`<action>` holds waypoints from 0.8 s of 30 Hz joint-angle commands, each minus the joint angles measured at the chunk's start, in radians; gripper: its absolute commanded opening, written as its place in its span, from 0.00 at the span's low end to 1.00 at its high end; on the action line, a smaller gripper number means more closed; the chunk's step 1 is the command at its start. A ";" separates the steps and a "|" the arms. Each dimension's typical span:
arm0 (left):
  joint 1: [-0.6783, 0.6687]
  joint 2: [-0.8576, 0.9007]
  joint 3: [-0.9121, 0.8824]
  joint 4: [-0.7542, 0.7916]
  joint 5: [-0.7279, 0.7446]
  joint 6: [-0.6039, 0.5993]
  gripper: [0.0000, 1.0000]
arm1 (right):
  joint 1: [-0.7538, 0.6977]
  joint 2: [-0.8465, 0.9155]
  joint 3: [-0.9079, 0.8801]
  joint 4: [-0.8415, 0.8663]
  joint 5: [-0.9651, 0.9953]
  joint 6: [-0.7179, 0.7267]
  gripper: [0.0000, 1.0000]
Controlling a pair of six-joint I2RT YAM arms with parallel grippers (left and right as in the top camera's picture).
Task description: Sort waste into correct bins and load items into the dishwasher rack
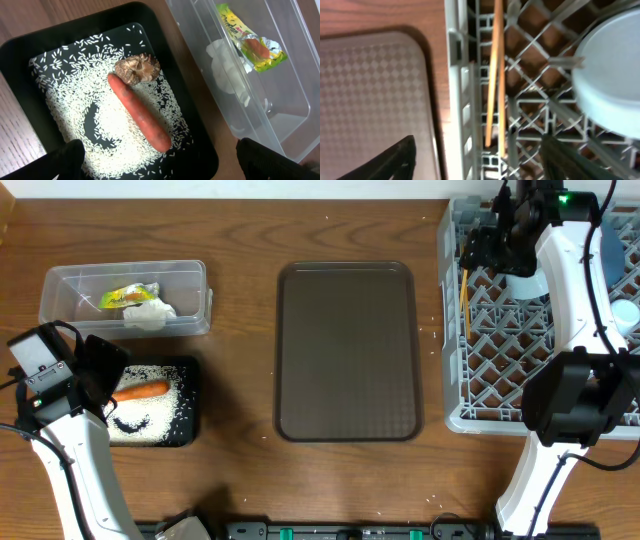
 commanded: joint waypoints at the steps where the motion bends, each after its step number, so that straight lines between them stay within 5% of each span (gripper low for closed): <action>1: 0.003 -0.010 0.009 -0.003 -0.011 0.013 0.98 | 0.010 -0.018 0.001 -0.020 -0.046 0.032 0.70; 9: 0.003 -0.010 0.009 -0.003 -0.011 0.013 0.98 | 0.056 -0.192 0.001 -0.085 -0.049 0.081 0.65; 12: 0.003 -0.010 0.009 -0.003 -0.012 0.013 0.98 | 0.087 -0.263 0.001 -0.134 -0.048 0.080 0.73; 13: 0.003 -0.010 0.009 -0.003 -0.011 0.013 0.98 | 0.101 -0.285 0.001 -0.168 -0.047 0.080 0.99; 24: 0.003 -0.010 0.009 -0.003 -0.011 0.013 0.98 | 0.254 -0.323 -0.002 -0.435 0.061 0.153 0.99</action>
